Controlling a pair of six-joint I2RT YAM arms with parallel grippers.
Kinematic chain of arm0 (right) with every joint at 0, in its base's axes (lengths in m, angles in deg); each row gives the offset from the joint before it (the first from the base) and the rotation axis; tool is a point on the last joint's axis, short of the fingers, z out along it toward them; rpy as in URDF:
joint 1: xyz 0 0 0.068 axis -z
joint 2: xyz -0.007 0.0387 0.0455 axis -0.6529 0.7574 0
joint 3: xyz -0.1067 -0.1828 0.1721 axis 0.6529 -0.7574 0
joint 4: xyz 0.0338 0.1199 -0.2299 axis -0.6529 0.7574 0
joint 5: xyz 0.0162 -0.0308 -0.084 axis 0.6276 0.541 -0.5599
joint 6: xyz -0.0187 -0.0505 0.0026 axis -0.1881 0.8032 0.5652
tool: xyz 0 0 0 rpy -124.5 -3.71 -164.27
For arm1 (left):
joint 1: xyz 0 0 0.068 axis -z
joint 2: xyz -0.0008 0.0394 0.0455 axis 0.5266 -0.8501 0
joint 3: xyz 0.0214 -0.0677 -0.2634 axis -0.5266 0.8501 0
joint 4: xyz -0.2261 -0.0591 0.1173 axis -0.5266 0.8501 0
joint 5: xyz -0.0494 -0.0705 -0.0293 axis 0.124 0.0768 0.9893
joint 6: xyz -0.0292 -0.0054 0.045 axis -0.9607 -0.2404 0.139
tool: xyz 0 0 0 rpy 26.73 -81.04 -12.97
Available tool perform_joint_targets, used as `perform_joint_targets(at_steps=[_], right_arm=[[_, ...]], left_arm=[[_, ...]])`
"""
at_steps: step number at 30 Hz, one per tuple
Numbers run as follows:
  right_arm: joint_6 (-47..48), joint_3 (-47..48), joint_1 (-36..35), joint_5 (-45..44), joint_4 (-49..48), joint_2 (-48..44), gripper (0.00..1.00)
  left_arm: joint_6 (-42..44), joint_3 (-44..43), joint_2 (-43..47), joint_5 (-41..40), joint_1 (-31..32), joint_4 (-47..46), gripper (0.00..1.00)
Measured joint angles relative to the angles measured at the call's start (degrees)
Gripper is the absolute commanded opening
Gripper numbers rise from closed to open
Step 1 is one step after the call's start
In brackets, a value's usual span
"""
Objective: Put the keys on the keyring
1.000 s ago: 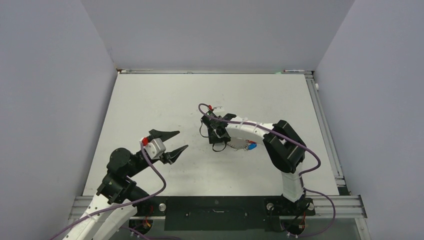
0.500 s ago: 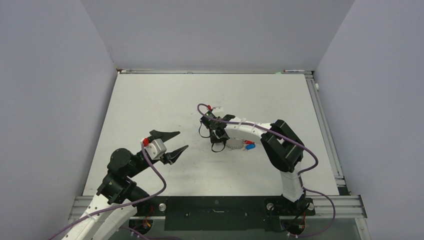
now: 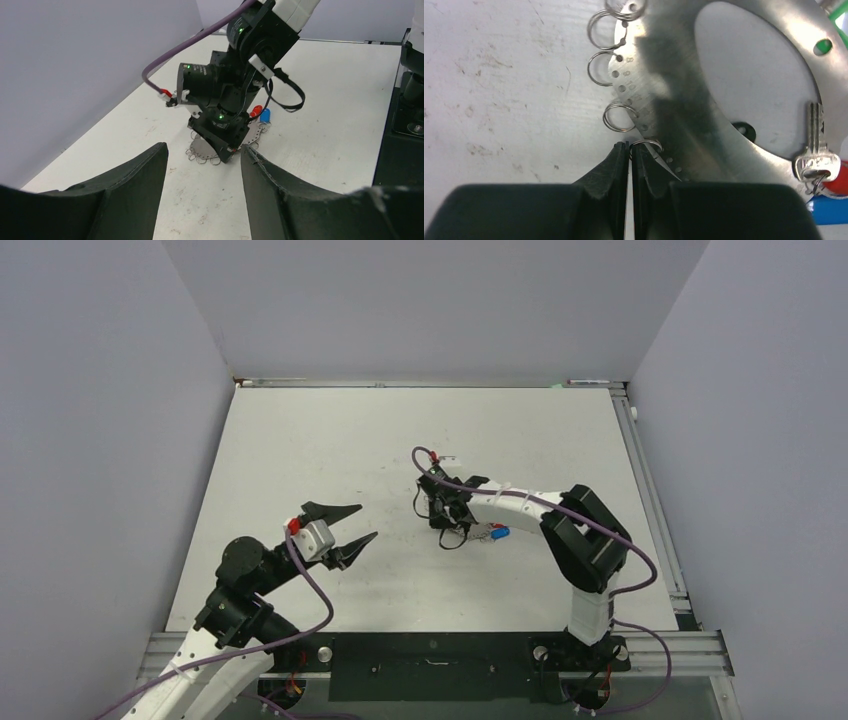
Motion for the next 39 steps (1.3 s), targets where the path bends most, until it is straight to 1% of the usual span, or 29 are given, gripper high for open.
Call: perform_joint_targets(at_steps=[5, 10, 13, 19, 22, 28, 31, 35, 39], right_arm=[[-4.6, -9.5, 3.7, 7.2, -4.3, -10.1, 0.05], [-11.1, -17.2, 8.1, 15.1, -12.1, -21.9, 0.05], [-15.0, -20.4, 9.7, 19.1, -16.5, -26.3, 0.05], [-23.1, -24.7, 10.1, 24.8, -24.1, -32.6, 0.05], [-27.5, -26.7, 10.1, 26.5, -28.1, -35.6, 0.05], [-39.7, -32.7, 9.9, 28.4, -40.4, -41.3, 0.05], [-45.9, -35.1, 8.7, 28.1, -46.4, -41.7, 0.05], [-54.1, -38.3, 5.1, 26.7, -54.6, -41.6, 0.05], [-61.7, -40.4, 1.6, 24.5, -63.8, -39.9, 0.05]], left_arm=[[0.2, 0.1, 0.0, 0.5, 0.1, 0.0, 0.51], [0.4, 0.6, 0.5, 1.7, 0.3, -0.1, 0.5], [0.6, 0.9, 0.6, 2.8, 0.3, -0.2, 0.5], [0.6, 1.4, 0.6, 4.7, 0.3, -0.9, 0.5], [0.6, 1.4, 0.5, 5.2, 0.3, -1.4, 0.49], [0.5, 1.4, -1.2, 6.1, 0.3, -3.3, 0.46], [0.2, 1.4, -2.8, 6.8, 0.3, -4.7, 0.43], [-0.6, 1.4, -5.4, 8.5, 0.3, -7.4, 0.4], [-1.6, 1.4, -8.0, 9.9, 0.3, -9.4, 0.39]])
